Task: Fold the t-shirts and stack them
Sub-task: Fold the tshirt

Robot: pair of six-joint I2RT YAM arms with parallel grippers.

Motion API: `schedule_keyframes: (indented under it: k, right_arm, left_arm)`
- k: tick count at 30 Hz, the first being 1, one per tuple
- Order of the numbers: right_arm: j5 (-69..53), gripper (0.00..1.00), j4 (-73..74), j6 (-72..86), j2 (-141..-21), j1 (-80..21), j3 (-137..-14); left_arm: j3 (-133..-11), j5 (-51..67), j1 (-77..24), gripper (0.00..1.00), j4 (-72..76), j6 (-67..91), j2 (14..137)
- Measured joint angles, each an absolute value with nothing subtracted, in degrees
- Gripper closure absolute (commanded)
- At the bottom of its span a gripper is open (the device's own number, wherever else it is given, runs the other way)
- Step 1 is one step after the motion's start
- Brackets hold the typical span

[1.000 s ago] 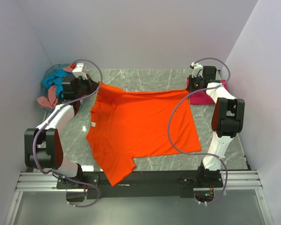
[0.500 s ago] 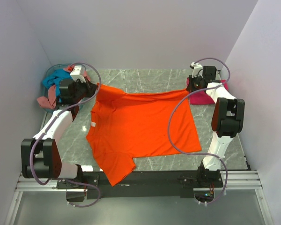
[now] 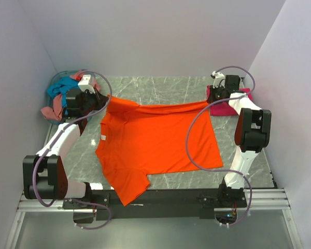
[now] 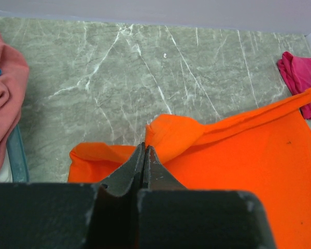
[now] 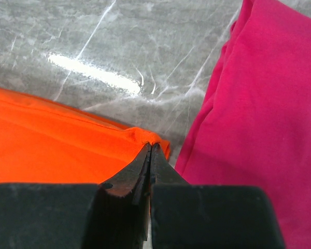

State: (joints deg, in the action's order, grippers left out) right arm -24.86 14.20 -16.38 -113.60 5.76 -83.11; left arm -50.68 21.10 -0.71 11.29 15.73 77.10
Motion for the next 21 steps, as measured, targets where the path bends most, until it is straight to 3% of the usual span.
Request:
schedule_keyframes:
  k: [21]
  right_arm:
    - [-25.15,0.99,14.13,-17.04,-113.01,6.44,-82.32]
  left_arm:
    - [-49.21,20.10,-0.71,1.00,8.71,15.70,74.08]
